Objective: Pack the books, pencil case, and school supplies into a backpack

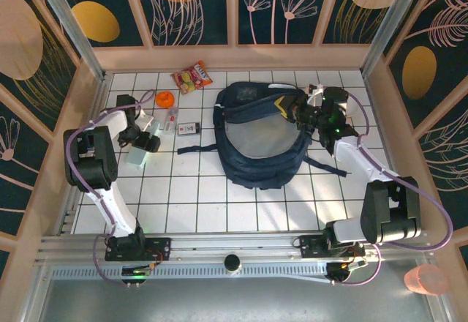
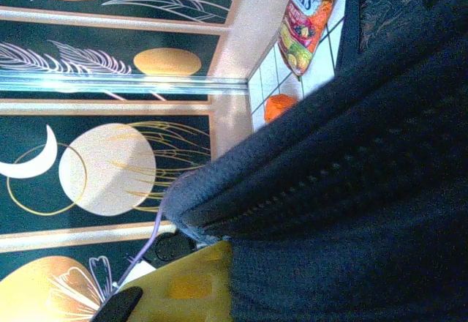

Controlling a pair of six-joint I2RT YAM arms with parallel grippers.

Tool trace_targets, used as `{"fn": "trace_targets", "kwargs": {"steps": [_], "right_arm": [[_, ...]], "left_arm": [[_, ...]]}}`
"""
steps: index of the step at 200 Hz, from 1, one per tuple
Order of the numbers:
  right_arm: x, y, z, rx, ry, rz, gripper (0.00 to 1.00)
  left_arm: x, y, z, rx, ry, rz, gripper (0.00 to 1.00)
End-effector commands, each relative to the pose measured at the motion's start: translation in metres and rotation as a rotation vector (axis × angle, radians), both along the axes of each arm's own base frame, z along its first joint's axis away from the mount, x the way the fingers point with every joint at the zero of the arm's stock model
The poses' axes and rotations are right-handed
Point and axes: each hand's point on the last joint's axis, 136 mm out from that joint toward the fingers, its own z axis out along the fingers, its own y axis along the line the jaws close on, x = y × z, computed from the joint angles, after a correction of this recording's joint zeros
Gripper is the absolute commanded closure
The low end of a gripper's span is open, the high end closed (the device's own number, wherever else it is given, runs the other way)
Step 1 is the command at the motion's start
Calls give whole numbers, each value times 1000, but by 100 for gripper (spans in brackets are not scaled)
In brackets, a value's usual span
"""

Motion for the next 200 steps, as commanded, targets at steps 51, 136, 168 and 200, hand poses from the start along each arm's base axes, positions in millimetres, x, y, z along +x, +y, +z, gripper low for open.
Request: {"fn": "trace_targets", "kwargs": {"steps": [51,136,168,200], "right_arm": [[4,2,30,-2,-119,-7,91],[4,2,31,0,-123,-9,91],[6,4,32,3,-126,0,91],[8,4,32,9,-129,1,91]], "left_arm": [[5,19,-6,97,-6,60,26],[13,-22,85,-40,-229,-20,39],[4,-80,129,-84,-301,-199,39],[-6,-153,186,-158,-434,-410,41]]}}
